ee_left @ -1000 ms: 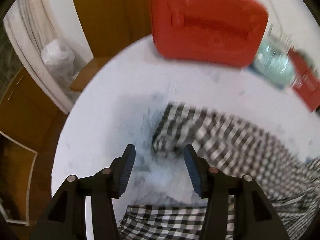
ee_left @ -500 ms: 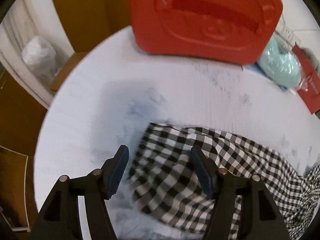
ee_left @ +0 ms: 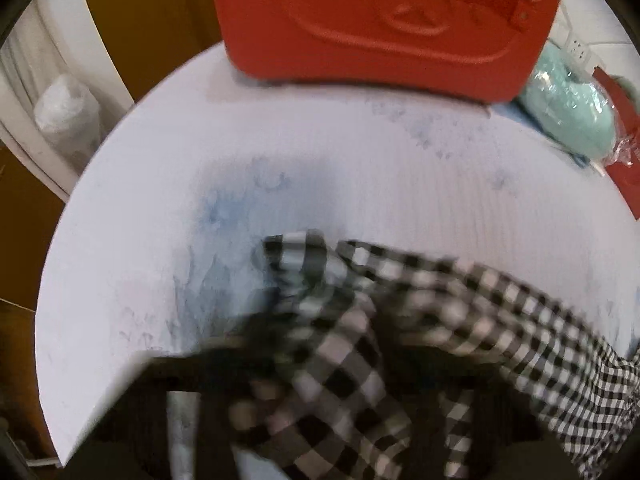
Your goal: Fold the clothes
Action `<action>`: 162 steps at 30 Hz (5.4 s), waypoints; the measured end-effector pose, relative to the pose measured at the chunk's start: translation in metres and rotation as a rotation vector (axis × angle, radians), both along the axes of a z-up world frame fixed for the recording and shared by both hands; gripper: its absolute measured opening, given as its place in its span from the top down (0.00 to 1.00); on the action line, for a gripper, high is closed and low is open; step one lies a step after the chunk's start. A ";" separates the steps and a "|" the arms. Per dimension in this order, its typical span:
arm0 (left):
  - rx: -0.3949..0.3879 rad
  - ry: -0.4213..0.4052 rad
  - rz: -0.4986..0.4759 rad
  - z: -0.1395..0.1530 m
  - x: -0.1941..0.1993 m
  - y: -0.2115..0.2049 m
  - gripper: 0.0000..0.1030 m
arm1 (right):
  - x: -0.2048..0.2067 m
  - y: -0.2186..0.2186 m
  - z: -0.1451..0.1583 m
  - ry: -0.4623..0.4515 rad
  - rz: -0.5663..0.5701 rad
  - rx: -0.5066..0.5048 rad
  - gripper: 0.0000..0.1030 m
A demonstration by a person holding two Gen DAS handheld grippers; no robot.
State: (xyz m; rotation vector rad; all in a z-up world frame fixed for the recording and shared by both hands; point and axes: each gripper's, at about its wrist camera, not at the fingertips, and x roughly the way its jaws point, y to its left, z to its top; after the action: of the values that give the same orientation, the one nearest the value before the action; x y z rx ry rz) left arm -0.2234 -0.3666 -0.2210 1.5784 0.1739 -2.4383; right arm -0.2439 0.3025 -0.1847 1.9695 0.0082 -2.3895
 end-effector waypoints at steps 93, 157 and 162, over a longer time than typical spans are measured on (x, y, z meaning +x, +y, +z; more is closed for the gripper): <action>0.107 -0.017 0.215 -0.028 0.224 -0.031 0.57 | 0.136 0.039 0.015 0.165 -0.355 -0.322 0.48; 0.001 0.115 -0.032 -0.029 -0.113 -0.062 0.38 | -0.130 0.012 -0.004 0.060 -0.047 -0.046 0.03; -0.020 0.110 -0.024 -0.023 -0.117 -0.046 0.81 | -0.128 0.009 -0.003 0.081 -0.008 0.004 0.21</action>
State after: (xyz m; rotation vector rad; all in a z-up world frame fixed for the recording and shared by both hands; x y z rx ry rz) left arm -0.3403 -0.4129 -0.2444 1.4470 0.1498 -2.5382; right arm -0.3718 0.3112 -0.1877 1.8765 0.0074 -2.4746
